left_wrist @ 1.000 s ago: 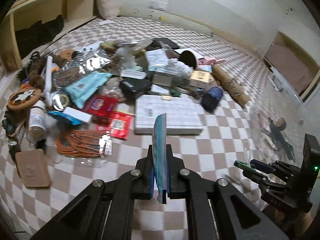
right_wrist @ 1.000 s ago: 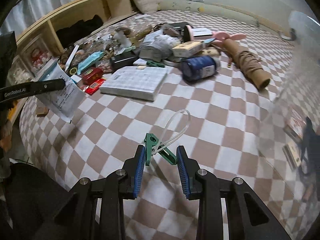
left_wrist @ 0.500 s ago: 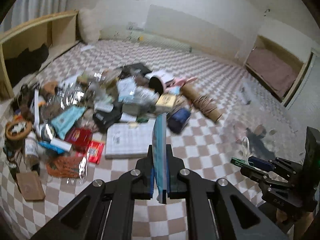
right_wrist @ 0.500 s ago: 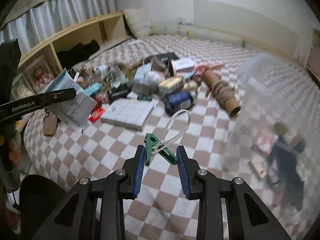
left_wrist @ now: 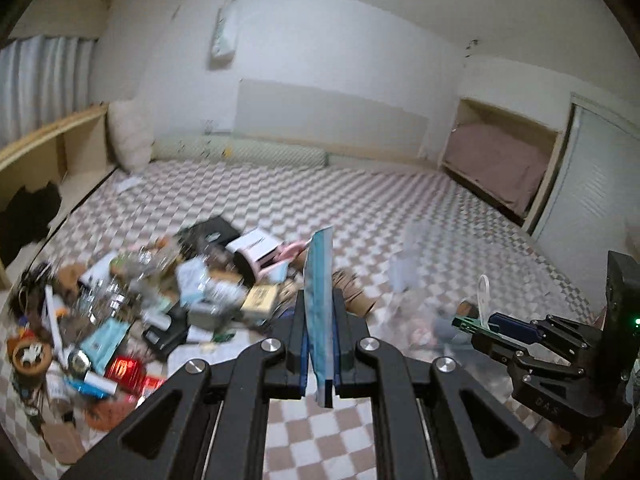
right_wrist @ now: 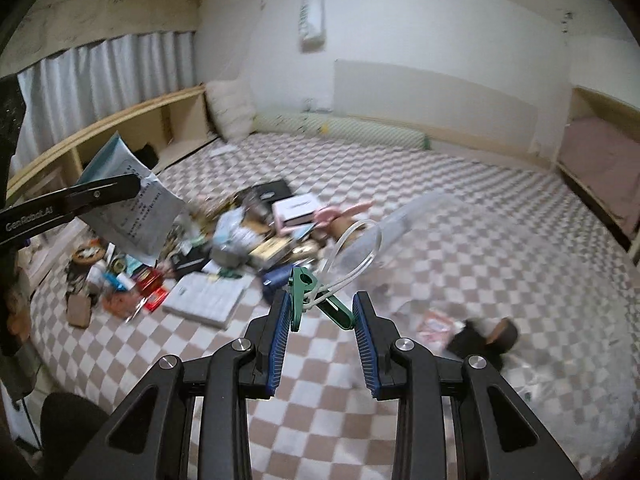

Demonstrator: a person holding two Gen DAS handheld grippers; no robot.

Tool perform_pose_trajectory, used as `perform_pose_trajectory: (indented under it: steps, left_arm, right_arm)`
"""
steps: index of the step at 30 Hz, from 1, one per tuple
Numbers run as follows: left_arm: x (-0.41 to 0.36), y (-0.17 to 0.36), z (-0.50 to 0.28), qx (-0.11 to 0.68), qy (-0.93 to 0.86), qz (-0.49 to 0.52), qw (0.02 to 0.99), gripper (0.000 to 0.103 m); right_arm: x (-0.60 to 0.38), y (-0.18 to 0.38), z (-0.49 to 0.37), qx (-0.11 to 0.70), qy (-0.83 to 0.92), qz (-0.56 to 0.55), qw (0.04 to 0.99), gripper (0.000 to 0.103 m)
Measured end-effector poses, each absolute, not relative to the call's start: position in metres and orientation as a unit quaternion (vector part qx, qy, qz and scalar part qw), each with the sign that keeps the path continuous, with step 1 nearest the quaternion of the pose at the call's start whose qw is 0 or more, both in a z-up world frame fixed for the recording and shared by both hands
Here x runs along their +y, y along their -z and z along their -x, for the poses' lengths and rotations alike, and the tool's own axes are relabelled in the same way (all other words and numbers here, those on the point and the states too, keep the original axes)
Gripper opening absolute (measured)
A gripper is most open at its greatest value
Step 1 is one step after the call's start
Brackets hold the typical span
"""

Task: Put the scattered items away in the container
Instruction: 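Lift the clothespin and blue card and carry them toward the container, then move both held items over the clear container and lower them inside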

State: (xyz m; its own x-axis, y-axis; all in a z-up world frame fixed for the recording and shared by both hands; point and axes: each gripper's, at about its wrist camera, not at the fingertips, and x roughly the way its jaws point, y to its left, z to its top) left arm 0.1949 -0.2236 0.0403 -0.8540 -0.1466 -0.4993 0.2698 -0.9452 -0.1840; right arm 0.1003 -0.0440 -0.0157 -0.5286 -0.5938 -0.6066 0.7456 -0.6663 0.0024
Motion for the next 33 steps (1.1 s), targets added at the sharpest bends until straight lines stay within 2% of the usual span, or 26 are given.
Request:
perform_pose_trajectory:
  steps: [11, 15, 21, 33]
  left_arm:
    - [-0.167, -0.077, -0.139, 0.109, 0.971, -0.207, 0.043, 0.009]
    - [-0.137, -0.080, -0.111, 0.096, 0.973, -0.211, 0.016, 0.009]
    - [-0.092, -0.077, -0.071, 0.075, 0.970, -0.230, -0.019, 0.009]
    - [-0.024, -0.046, -0.006, 0.039, 0.959, -0.274, -0.061, 0.009]
  right_arm:
    - [0.048, -0.033, -0.050, 0.075, 0.910, -0.259, 0.316, 0.033]
    - [0.078, -0.034, -0.022, 0.056, 0.914, -0.276, 0.291, 0.033]
    - [0.105, 0.003, 0.031, 0.030, 0.890, -0.366, 0.269, 0.033]
    - [0.114, 0.080, 0.086, 0.034, 0.825, -0.515, 0.232, 0.033]
